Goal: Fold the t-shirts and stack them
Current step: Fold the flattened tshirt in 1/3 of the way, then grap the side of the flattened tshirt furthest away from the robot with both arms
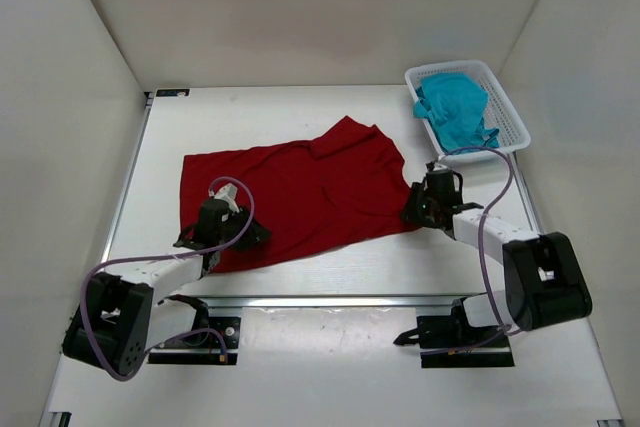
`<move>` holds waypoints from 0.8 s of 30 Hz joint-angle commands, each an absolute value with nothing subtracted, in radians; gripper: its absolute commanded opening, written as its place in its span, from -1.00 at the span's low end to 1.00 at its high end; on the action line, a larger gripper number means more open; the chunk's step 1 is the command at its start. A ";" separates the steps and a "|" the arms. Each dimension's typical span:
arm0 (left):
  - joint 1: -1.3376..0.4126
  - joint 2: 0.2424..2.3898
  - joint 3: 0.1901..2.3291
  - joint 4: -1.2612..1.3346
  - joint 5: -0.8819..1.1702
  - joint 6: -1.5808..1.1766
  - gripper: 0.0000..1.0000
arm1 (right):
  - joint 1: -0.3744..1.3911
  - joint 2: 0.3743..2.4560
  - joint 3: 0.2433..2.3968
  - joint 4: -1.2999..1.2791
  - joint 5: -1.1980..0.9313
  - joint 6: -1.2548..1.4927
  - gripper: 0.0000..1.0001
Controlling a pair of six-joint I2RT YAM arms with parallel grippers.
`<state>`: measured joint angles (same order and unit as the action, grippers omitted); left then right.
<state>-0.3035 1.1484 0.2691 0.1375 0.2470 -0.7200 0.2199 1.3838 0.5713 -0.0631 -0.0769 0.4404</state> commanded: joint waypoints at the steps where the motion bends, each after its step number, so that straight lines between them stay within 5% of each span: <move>1: -0.270 1.097 0.279 0.072 0.264 -0.652 -0.22 | 0.196 1.324 0.479 -0.140 0.052 0.465 -0.39; 11: -0.356 1.046 0.346 -0.031 0.158 -0.615 -0.19 | 0.363 1.098 0.603 -0.207 0.019 0.500 -0.28; 15: -0.408 1.153 0.420 -0.014 0.158 -0.632 -0.24 | 0.448 1.242 0.656 -0.114 -0.072 0.488 -0.66; 17: -0.329 1.176 0.460 0.012 0.211 -0.632 -0.47 | 0.475 1.340 0.713 -0.059 -0.127 0.462 -1.00; 20: -0.151 1.195 0.538 0.031 0.259 -0.646 -0.60 | 0.476 1.452 0.802 -0.054 -0.166 0.431 -1.00; 24: -0.023 1.361 0.783 -0.050 0.158 -0.595 -0.44 | 0.446 1.539 0.909 -0.024 -0.235 0.426 -1.00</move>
